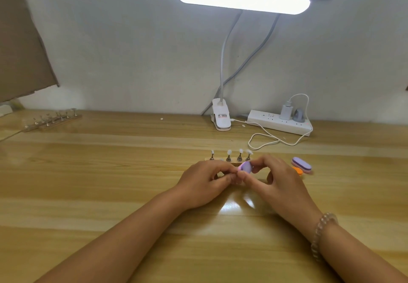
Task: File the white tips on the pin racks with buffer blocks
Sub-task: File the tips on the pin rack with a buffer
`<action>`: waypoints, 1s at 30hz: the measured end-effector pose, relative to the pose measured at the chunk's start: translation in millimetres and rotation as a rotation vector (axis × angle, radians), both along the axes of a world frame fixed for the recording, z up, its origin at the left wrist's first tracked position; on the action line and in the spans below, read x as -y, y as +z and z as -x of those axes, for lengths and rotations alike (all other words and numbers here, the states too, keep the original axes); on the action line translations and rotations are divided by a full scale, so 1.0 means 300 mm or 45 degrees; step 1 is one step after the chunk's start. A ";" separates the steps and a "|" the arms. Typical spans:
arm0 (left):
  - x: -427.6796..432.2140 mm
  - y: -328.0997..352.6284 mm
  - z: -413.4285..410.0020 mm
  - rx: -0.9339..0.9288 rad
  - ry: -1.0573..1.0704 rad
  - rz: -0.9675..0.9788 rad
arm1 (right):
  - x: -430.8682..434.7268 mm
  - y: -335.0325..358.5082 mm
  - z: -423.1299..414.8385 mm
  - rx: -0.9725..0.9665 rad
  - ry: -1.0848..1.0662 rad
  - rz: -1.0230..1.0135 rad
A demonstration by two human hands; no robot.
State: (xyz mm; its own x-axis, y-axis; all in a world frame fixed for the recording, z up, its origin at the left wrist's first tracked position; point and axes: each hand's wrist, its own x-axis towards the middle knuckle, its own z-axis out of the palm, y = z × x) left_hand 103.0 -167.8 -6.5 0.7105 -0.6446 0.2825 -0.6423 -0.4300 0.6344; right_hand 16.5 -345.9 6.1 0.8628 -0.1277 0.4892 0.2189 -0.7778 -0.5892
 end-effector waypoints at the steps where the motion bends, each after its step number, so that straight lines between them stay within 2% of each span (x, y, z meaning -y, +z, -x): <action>1: -0.002 -0.002 0.000 -0.004 0.001 0.001 | -0.004 -0.006 0.006 0.018 0.013 0.043; 3: -0.004 -0.004 -0.002 -0.011 0.001 0.003 | -0.013 -0.014 0.020 0.045 0.061 0.106; 7: 0.003 0.001 0.001 0.001 0.012 -0.002 | 0.005 -0.002 -0.001 -0.023 -0.021 -0.032; 11: -0.005 -0.003 0.001 -0.008 -0.003 0.000 | -0.014 -0.014 0.018 0.037 0.066 0.118; 13: 0.000 0.000 -0.001 -0.005 0.009 -0.007 | -0.010 -0.011 0.014 0.001 0.077 0.048; 15: 0.005 0.005 0.001 -0.005 0.019 -0.008 | 0.007 -0.004 -0.003 -0.026 -0.026 -0.027; 19: -0.002 0.002 0.007 -0.024 0.012 -0.006 | -0.010 -0.016 0.015 0.030 0.039 0.145; 21: 0.001 0.007 0.008 -0.023 0.019 -0.012 | -0.010 -0.017 0.014 -0.004 0.047 0.116; 23: 0.005 0.012 0.008 -0.016 0.032 -0.016 | 0.005 -0.011 -0.004 -0.034 -0.067 0.017; 25: 0.004 0.012 0.007 -0.027 0.034 -0.017 | 0.005 -0.013 -0.006 -0.010 -0.120 0.060; 28: 0.000 0.006 0.008 -0.048 0.040 -0.014 | -0.015 -0.023 0.013 0.009 0.009 0.173; 30: 0.002 0.010 0.007 -0.052 0.038 -0.006 | -0.004 -0.016 0.004 -0.036 -0.009 0.056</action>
State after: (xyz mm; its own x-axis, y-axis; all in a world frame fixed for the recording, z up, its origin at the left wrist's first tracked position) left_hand 100.9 -168.2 -3.5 0.7401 -0.6245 0.2498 -0.6030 -0.4517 0.6575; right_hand 15.3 -344.7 1.3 0.8753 -0.1127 0.4702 0.1972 -0.8047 -0.5600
